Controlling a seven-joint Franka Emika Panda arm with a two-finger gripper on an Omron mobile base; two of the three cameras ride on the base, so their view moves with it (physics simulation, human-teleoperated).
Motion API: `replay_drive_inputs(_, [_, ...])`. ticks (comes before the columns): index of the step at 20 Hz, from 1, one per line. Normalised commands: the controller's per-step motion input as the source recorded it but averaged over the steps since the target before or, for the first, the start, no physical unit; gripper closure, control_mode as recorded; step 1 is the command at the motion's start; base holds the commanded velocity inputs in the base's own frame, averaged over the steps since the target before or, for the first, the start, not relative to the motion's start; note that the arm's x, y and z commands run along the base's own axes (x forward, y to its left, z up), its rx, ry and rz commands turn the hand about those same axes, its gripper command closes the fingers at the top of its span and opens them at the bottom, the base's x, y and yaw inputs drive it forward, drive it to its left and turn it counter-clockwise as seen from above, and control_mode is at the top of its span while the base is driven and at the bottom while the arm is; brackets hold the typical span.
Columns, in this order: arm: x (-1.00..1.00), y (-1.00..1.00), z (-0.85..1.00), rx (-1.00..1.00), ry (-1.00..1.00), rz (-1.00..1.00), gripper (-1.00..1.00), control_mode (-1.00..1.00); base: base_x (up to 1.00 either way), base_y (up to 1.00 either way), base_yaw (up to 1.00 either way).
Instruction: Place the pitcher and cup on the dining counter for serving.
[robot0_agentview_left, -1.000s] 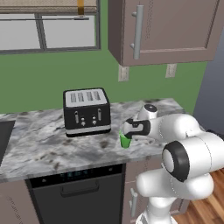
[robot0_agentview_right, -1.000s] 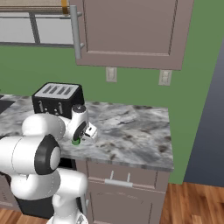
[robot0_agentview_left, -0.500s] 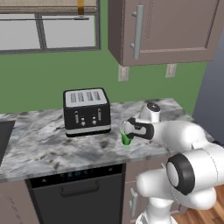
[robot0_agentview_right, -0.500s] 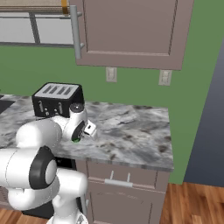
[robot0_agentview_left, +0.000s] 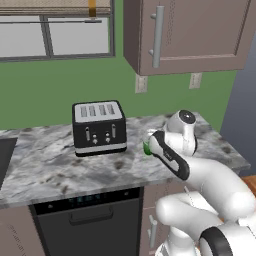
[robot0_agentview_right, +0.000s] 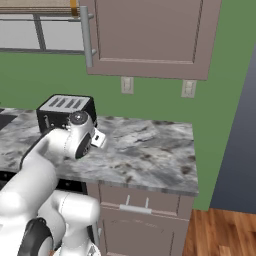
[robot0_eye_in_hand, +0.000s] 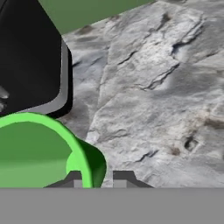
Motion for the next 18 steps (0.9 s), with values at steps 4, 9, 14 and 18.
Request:
replay_drive_inputs(4, [-0.16,0.0,0.99,0.0,-0.01,0.0,1.0,-1.0,0.0,0.0,0.0])
replay_drive_inputs(9, [-0.06,-0.02,0.74,0.0,0.0,0.0,1.0,-1.0,0.0,0.0,0.0])
replay_drive_inputs(14, [-0.06,-0.29,0.39,0.04,0.01,0.02,1.0,1.0,-0.05,-0.15,0.03])
replay_drive_inputs(18, [0.0,0.0,0.0,0.0,0.0,0.0,1.0,1.0,-0.56,-0.91,0.4])
